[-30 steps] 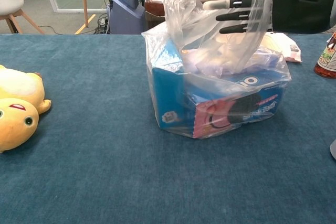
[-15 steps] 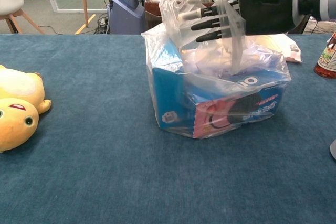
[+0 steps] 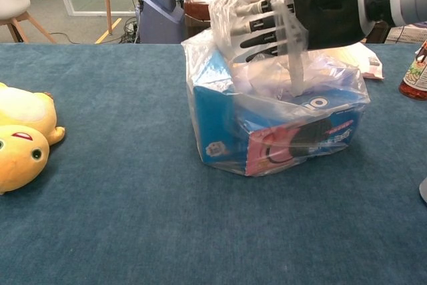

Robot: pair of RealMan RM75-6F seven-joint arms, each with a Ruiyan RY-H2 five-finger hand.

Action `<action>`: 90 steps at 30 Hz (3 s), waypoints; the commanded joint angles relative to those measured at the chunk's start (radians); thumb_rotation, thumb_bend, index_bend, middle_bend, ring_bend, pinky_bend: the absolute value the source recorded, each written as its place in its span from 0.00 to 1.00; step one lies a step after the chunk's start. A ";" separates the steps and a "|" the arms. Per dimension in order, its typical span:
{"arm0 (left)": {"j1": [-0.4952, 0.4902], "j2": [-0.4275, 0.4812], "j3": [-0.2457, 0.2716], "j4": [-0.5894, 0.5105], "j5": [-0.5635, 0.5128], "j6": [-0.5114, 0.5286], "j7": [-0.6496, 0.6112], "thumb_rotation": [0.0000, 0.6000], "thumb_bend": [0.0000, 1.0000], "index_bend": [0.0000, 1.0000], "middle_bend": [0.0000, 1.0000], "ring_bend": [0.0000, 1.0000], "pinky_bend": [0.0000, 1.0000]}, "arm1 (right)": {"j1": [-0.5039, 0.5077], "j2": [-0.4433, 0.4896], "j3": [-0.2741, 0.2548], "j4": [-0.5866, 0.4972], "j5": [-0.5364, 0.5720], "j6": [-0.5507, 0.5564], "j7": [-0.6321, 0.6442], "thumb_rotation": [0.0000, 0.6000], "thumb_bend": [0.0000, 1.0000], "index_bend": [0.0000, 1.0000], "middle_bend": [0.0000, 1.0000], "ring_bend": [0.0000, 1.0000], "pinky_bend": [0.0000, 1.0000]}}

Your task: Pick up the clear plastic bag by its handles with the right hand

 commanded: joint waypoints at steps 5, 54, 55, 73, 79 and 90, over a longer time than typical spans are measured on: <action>-0.002 -0.002 -0.001 0.001 -0.001 -0.004 0.002 1.00 0.21 0.11 0.16 0.21 0.22 | 0.015 -0.008 0.011 0.007 -0.011 -0.021 0.015 0.69 0.00 0.07 0.12 0.05 0.12; -0.001 0.000 0.001 -0.010 0.003 -0.012 0.017 1.00 0.21 0.11 0.16 0.21 0.22 | -0.031 -0.164 0.188 0.043 0.252 0.058 -0.288 0.71 0.00 0.09 0.18 0.05 0.12; 0.000 0.001 0.001 -0.011 0.003 -0.010 0.016 1.00 0.21 0.11 0.16 0.21 0.22 | -0.034 -0.170 0.194 0.042 0.246 0.055 -0.279 0.71 0.00 0.09 0.18 0.05 0.12; 0.007 0.004 0.005 -0.009 0.009 -0.001 0.006 1.00 0.21 0.11 0.16 0.21 0.22 | -0.086 -0.277 0.261 0.062 0.233 0.108 -0.274 0.81 0.00 0.17 0.27 0.11 0.12; 0.013 0.006 0.008 -0.010 0.013 0.006 0.002 1.00 0.21 0.11 0.16 0.21 0.22 | -0.102 -0.334 0.281 0.073 0.185 0.149 -0.214 0.81 0.00 0.18 0.29 0.12 0.12; 0.015 0.008 0.010 -0.009 0.020 0.008 -0.003 1.00 0.21 0.12 0.16 0.21 0.22 | -0.097 -0.369 0.276 0.116 0.143 0.151 -0.182 0.81 0.01 0.21 0.31 0.14 0.12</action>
